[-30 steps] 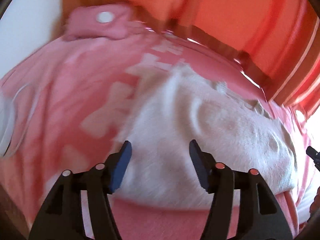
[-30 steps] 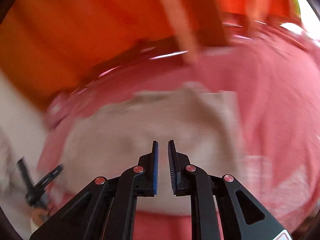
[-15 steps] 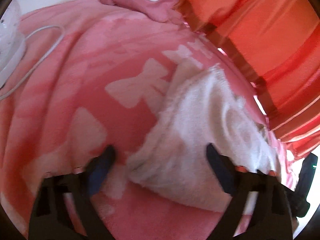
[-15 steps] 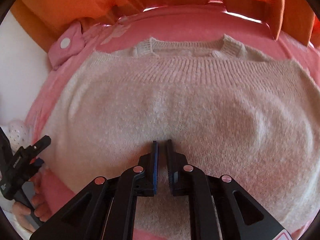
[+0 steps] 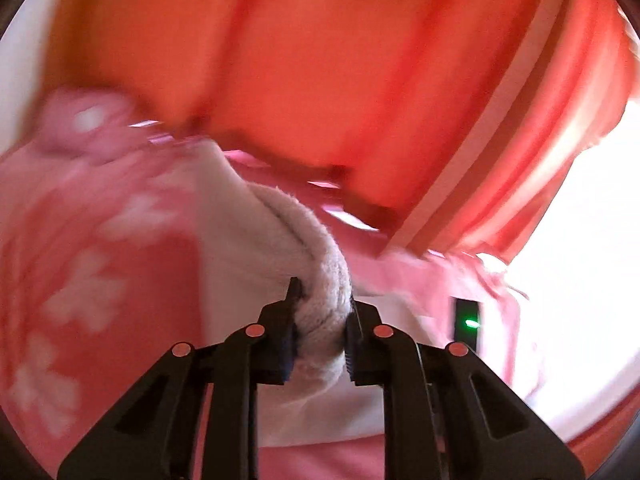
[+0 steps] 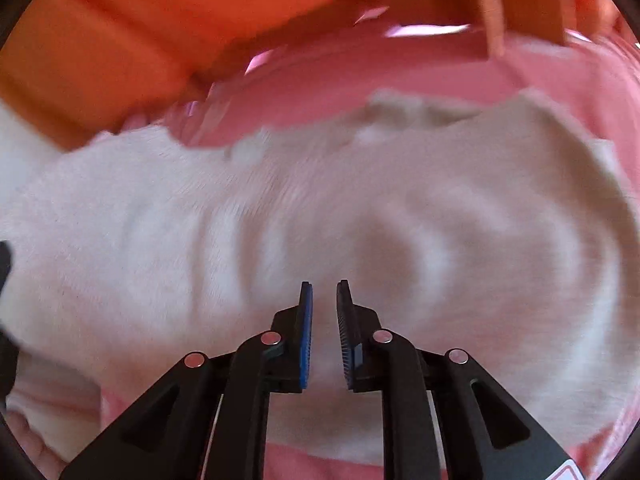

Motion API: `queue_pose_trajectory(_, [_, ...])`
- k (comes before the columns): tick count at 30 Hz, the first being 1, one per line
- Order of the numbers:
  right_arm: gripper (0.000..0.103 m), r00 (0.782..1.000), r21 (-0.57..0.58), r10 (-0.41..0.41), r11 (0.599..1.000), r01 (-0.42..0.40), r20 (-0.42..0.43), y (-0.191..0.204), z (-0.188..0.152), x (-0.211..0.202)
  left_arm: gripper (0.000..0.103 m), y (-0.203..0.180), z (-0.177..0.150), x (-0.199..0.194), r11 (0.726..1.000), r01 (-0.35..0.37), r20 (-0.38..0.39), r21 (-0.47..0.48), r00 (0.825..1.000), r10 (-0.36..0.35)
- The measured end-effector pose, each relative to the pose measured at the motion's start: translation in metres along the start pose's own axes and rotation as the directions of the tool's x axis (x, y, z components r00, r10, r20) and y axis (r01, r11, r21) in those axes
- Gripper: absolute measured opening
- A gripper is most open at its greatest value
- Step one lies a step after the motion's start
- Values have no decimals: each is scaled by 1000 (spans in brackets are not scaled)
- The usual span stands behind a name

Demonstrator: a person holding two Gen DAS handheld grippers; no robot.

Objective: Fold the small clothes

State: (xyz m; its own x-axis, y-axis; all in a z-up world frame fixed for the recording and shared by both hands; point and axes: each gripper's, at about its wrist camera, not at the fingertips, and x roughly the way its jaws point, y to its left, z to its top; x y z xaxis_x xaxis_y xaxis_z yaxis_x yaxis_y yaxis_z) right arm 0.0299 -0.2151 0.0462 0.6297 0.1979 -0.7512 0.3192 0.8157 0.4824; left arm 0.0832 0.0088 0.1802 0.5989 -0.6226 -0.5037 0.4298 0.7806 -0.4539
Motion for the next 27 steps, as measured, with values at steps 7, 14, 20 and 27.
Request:
queue_pose_trajectory(7, [32, 976, 153, -87, 987, 57, 201, -94, -7, -102, 17, -103, -74, 120, 989, 123, -261, 78, 960, -99])
queue_pose_trajectory(14, [47, 984, 184, -57, 983, 25, 169, -135, -39, -126, 33, -105, -134, 125, 983, 127, -279, 135, 957, -85])
queue_pose_trajectory(20, [61, 983, 140, 140, 978, -157, 122, -114, -22, -102, 84, -67, -123, 64, 965, -18, -176, 262, 982, 66])
queue_pose_trajectory(27, [56, 994, 130, 90, 988, -81, -66, -76, -10, -25, 85, -5, -143, 84, 931, -186, -243, 313, 932, 268])
